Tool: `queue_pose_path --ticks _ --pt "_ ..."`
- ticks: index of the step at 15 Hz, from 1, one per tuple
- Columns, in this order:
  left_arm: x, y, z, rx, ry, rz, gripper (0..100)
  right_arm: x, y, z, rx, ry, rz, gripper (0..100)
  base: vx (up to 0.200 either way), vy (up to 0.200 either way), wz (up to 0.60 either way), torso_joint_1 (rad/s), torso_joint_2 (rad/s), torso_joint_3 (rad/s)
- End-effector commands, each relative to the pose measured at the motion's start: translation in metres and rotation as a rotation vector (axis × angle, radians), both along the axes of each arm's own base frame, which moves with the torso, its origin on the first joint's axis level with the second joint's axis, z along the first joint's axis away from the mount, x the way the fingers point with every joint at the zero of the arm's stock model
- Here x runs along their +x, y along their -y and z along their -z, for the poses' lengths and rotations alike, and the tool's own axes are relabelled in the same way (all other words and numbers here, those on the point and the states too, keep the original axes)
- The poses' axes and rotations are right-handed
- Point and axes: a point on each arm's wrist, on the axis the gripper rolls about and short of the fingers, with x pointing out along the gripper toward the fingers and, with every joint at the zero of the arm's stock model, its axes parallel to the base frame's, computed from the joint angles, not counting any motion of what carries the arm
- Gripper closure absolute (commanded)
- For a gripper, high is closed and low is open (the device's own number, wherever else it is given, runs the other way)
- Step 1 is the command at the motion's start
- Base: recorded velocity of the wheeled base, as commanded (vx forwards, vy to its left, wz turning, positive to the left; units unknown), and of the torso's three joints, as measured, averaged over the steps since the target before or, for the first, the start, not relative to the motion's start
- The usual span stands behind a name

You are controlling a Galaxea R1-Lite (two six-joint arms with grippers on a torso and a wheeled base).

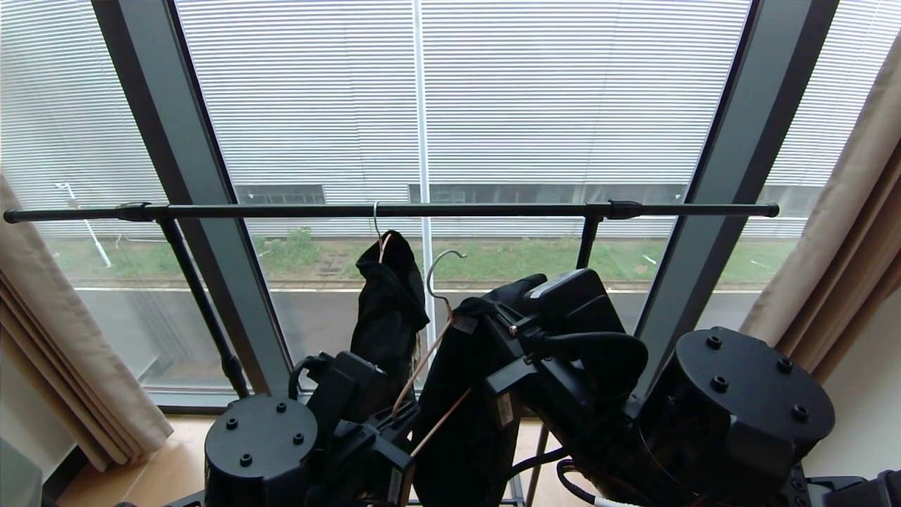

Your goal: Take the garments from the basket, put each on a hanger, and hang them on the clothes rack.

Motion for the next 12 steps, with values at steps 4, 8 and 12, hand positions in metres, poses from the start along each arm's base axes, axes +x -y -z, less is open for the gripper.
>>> queue_pose_path --ticks 4,8,12 --pt "-0.002 0.000 -0.001 -0.022 0.019 0.006 100 0.006 0.001 0.004 -0.013 -0.007 0.016 100 0.000 0.000 0.00 0.000 0.00 0.000" --pt "-0.003 -0.001 -0.001 -0.020 0.018 0.008 100 0.009 0.003 0.006 -0.016 -0.010 0.022 0 0.000 0.000 0.00 0.000 0.00 0.000" --pt "-0.004 0.000 -0.001 -0.021 0.019 0.013 100 0.009 0.010 0.009 -0.033 -0.019 0.031 0 0.000 0.000 0.00 0.000 0.00 0.000"
